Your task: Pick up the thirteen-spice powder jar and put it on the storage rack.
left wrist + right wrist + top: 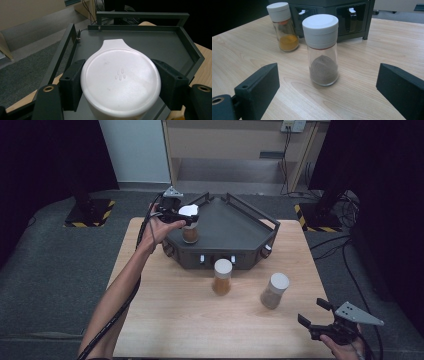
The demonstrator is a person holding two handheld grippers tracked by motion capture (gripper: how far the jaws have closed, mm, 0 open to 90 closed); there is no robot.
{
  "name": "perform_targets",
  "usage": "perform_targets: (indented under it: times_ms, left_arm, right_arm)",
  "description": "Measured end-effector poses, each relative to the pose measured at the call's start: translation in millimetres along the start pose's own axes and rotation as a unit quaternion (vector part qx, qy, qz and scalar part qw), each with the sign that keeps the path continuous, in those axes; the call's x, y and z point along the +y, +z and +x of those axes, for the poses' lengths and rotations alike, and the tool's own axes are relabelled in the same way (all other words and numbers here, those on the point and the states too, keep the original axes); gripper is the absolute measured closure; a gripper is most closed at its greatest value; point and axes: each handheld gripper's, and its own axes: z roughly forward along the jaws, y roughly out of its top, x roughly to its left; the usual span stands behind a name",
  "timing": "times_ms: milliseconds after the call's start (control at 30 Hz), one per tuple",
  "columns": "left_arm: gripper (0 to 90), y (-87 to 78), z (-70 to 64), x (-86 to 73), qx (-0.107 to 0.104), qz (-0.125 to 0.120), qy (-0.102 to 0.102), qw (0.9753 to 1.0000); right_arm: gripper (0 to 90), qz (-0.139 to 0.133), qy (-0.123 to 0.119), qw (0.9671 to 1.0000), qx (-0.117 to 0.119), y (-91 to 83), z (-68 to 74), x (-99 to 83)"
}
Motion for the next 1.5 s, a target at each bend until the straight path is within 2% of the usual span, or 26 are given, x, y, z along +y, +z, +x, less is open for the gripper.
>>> perform_targets:
  times_ms: [267,633,700,733,867,1033,1267,1367,1433,1500]
  left_arm:
    - [29.9,1.0,-1.4,-0.4,-0.001,-0.002,0.009,1.0]
    - [29.7,0.5,-1.6,-3.5,0.0,-0.007,0.006,1.0]
    - [26.4,-0.3,-4.4,-2.9,0.009,-0.008,0.006,0.9999]
    - [23.3,-0.6,-4.7,-2.2,0.009,-0.009,0.001,0.9999]
    - [15.9,-3.0,-6.8,0.2,0.012,-0.012,0.002,0.9999]
    - [10.4,-10.5,-10.0,3.5,0.025,-0.019,0.0,0.9995]
    - [8.9,-22.9,-9.5,5.4,0.019,-0.04,0.001,0.999]
    - [8.4,-29.0,-12.5,4.3,0.016,-0.056,0.009,0.9982]
    - [8.3,-31.7,-15.7,6.0,0.017,-0.054,0.02,0.9982]
    - [8.1,-35.2,-16.7,5.3,0.013,-0.061,0.021,0.9978]
  right_arm:
    - [5.3,0.0,-0.001,1.0,0.001,0.5,-0.4,-0.1]
    - [5.3,0.0,-0.002,1.0,0.001,0.3,-0.2,0.0]
    - [5.3,0.0,-0.003,1.0,0.001,0.3,-0.2,0.0]
    - [5.3,0.0,-0.004,1.0,0.001,0.3,0.0,0.1]
    - [5.3,-0.001,-0.003,1.0,0.0,0.1,0.0,0.0]
    - [5.3,-0.001,-0.003,1.0,0.0,-0.3,0.2,0.0]
    - [5.3,0.0,-0.003,1.0,0.001,0.1,0.7,0.5]
    - [5.3,0.0,-0.002,1.0,0.001,-0.1,1.0,0.6]
    - [5.3,0.0,-0.002,1.0,0.001,-0.1,1.1,0.9]
    - [5.3,0.0,-0.003,1.0,0.001,0.1,0.9,0.7]
